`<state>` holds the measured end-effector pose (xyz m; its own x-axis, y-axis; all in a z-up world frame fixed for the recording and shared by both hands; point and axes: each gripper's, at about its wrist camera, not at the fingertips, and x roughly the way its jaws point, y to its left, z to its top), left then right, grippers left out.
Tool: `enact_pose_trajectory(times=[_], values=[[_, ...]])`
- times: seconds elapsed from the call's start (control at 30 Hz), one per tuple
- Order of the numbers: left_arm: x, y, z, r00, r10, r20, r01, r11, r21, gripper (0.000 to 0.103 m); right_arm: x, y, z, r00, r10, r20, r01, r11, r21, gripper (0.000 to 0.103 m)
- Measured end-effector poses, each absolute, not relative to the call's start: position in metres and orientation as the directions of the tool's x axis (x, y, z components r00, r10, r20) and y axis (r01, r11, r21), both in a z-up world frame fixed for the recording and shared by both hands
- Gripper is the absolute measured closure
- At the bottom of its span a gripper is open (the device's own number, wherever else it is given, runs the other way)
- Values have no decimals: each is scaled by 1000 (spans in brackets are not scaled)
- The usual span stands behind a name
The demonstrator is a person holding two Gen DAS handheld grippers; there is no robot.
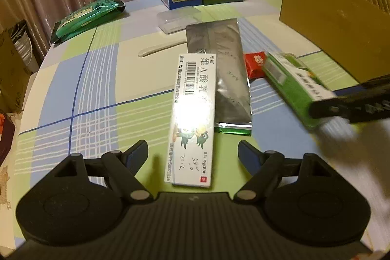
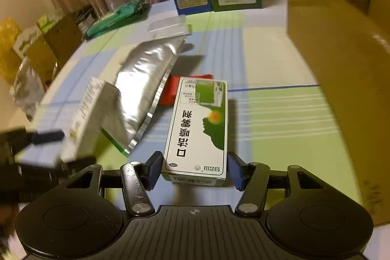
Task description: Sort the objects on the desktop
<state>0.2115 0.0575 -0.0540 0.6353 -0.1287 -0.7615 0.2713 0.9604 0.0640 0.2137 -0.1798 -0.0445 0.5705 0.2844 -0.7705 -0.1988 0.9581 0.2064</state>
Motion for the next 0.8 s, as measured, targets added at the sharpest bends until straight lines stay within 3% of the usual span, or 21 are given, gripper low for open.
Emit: enact_pose_trajectory(times=[0.07, 0.17, 0.27, 0.43, 0.8], values=[[216, 55, -59, 635, -122, -763, 267, 961, 68, 31, 209, -187, -47, 581, 279, -764, -198, 960, 200, 49], [217, 52, -62, 629, -115, -768, 262, 963, 71, 56, 207, -193, -51, 587, 292, -755, -198, 956, 216, 47], [214, 50, -59, 625, -113, -772, 246, 968, 57, 70, 210, -191, -53, 598, 284, -750, -200, 958, 203, 42], [201, 49, -52, 593, -166, -788, 241, 970, -23, 70, 202, -183, -58, 620, 262, -740, -267, 957, 114, 50], [125, 4, -50, 553, -225, -802, 298, 953, -62, 70, 110, -232, -49, 601, 215, -769, -282, 958, 48, 50]])
